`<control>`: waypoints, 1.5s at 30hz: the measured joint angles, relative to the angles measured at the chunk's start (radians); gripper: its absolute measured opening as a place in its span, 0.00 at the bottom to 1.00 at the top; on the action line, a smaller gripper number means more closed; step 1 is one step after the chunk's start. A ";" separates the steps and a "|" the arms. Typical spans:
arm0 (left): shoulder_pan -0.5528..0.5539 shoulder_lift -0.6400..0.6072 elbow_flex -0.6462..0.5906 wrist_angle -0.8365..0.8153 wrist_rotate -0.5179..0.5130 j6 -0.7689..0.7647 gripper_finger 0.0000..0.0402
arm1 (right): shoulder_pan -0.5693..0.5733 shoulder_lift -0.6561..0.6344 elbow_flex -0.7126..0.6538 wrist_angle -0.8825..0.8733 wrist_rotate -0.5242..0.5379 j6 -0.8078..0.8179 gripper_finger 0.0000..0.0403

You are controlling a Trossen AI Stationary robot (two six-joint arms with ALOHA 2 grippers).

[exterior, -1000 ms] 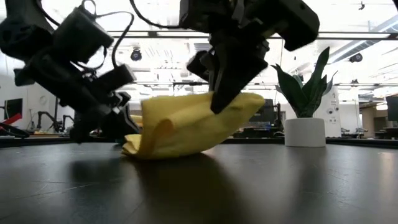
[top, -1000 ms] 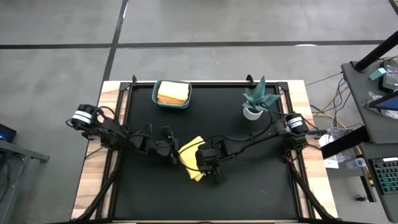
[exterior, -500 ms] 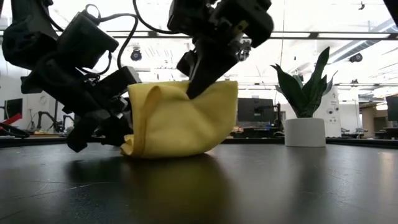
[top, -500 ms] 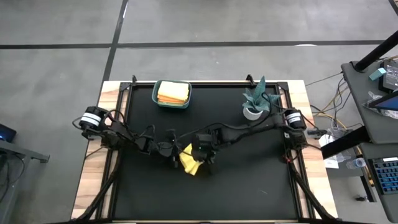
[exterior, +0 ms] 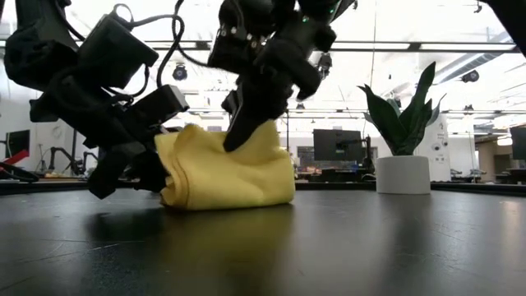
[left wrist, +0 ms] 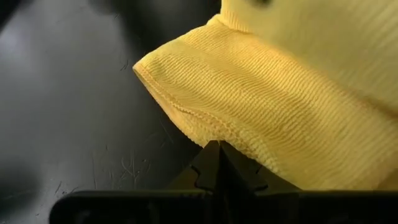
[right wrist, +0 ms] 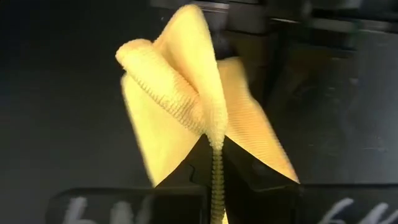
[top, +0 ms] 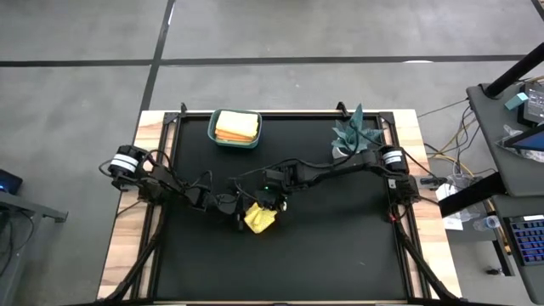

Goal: Fold microfiber towels
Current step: Fold the yellow microfiber cloth

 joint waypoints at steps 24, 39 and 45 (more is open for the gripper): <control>0.000 -0.002 0.000 -0.004 0.000 0.017 0.00 | -0.074 0.040 0.021 0.038 0.047 -0.016 0.14; -0.001 -0.299 -0.002 -0.488 -0.009 -0.009 0.45 | -0.093 0.060 0.019 0.071 0.048 -0.007 0.35; -0.001 -0.475 -0.002 -0.617 -0.009 -0.009 0.48 | -0.103 0.060 0.023 0.081 0.048 -0.026 0.40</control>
